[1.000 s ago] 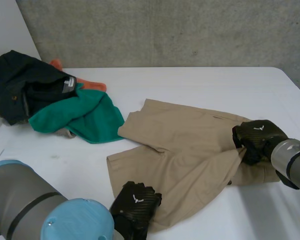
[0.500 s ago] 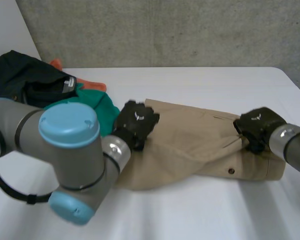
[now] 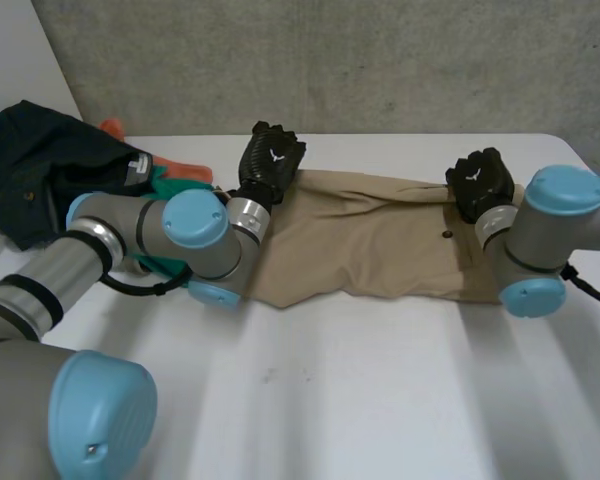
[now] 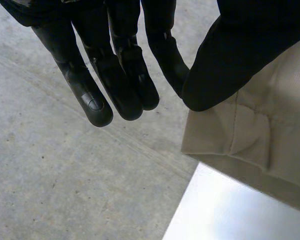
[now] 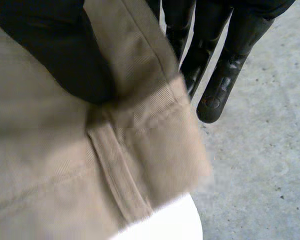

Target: Fold the laundry.

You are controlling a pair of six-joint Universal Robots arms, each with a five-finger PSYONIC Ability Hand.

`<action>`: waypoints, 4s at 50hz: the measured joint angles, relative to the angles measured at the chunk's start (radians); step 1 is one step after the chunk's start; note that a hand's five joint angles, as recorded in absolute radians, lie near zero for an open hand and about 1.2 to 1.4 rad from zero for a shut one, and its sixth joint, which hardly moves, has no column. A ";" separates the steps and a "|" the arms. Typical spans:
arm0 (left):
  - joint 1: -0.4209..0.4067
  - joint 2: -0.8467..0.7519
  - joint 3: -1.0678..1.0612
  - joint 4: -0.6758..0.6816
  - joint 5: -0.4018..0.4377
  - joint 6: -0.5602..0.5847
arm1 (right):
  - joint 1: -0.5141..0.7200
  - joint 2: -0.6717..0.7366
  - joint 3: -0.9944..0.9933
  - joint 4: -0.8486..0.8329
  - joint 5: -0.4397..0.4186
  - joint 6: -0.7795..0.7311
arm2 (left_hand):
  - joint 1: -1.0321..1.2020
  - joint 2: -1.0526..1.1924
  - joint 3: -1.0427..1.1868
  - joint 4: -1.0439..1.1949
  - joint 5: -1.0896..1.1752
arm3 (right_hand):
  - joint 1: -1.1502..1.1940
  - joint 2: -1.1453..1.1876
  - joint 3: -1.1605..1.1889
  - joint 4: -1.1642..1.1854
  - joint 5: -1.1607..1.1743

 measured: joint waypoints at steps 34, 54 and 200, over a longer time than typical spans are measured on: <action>-0.074 0.754 -1.025 0.130 -0.074 -0.329 | -0.125 -0.494 0.469 0.488 -0.109 0.365 | -0.946 -0.995 -0.982 -0.997 -0.955 | -0.501 -0.657 -0.694 -0.678 -0.667; -0.070 0.785 -1.115 0.120 -0.077 -0.355 | -0.176 -0.348 0.480 0.241 -0.014 0.215 | -0.946 -0.995 -0.982 -0.997 -0.955 | 0.193 0.288 0.256 0.275 0.207; -0.048 0.989 -1.039 -0.275 0.286 -0.535 | -0.045 -0.166 0.257 0.239 -0.311 0.871 | -0.914 -0.982 -0.972 -0.985 -0.954 | 0.202 0.280 0.194 0.222 0.121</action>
